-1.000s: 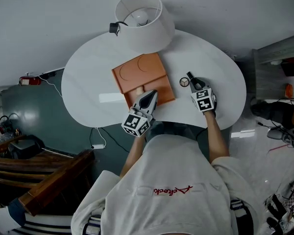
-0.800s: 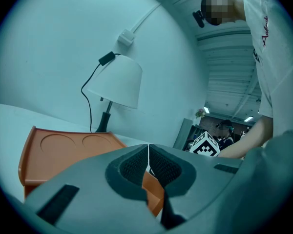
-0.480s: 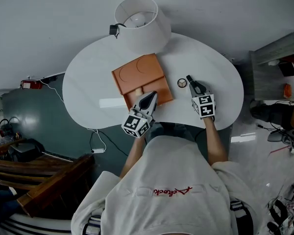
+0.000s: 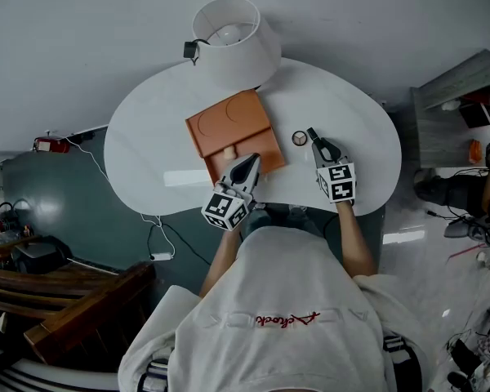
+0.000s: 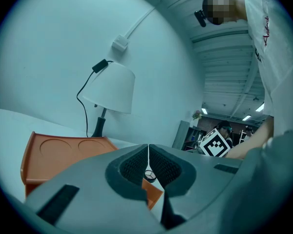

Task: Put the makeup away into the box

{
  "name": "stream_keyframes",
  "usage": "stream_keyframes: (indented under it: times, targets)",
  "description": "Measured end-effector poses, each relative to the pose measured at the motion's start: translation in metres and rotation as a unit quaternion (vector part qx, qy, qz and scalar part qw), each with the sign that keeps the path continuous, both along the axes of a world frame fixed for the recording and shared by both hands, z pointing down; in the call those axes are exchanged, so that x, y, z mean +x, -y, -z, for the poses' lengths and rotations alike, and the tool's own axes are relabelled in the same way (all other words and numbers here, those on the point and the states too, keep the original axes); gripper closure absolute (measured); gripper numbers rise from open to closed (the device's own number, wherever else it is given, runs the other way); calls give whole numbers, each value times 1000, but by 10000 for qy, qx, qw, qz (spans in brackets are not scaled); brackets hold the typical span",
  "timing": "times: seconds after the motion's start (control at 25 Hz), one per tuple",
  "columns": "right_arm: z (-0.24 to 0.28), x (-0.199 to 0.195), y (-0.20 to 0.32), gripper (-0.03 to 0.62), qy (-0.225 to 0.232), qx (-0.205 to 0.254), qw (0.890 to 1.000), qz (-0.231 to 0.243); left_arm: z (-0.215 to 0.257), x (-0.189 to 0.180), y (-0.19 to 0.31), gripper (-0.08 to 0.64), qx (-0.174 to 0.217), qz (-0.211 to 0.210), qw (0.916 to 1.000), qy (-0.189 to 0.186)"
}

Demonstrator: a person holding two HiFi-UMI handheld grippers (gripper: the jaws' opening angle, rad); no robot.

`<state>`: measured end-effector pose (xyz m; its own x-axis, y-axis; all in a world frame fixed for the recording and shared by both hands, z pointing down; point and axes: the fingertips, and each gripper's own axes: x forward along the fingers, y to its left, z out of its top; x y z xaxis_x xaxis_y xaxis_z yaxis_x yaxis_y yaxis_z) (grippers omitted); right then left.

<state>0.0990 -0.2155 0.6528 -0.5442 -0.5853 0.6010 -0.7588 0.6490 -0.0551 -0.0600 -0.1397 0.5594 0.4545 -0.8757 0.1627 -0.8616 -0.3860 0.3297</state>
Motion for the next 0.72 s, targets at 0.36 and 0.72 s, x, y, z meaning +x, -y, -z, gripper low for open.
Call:
stream_keyframes:
  times: [0.36,0.72]
  targets:
    - [39,-60,-12,486,290,360,9965,702,16,-30,-22,545,193,507,9985,78]
    - [40,-176,-76,486,432,227,9711,2337,25,-105,-82,545,282,1663,9855,173]
